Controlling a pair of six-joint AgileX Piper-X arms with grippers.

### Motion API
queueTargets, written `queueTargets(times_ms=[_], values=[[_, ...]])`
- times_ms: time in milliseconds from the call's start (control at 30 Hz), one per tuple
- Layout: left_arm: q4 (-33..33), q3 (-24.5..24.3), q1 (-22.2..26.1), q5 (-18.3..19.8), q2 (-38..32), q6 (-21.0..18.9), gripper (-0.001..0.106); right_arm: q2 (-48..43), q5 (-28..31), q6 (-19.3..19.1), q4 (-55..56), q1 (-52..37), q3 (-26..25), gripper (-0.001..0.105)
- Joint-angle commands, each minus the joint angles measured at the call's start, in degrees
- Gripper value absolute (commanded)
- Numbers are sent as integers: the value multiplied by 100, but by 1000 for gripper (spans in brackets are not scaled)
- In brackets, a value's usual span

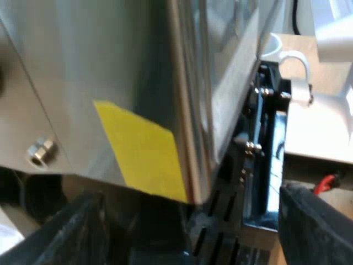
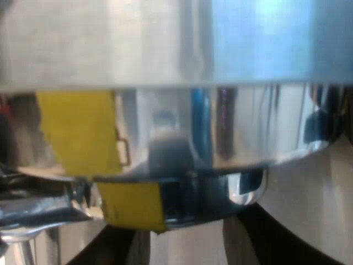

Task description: Put the handle in the coffee machine

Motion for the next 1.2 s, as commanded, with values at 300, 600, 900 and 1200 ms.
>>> queueTargets(times_ms=[300, 600, 900, 1200], values=[[-88, -65, 862, 429, -194, -54, 43, -197, -58, -20, -473, -15, -67, 35], [-207, -65, 892, -737, -139, -54, 0, -197, -58, -20, -473, -15, -67, 35], [-950, -65, 892, -938, 168, -794, 0, -197, -58, -20, -473, -15, -67, 35], [-343, -392, 359, -2308, 253, -543, 0, -197, -58, -20, -473, -15, -67, 35]])
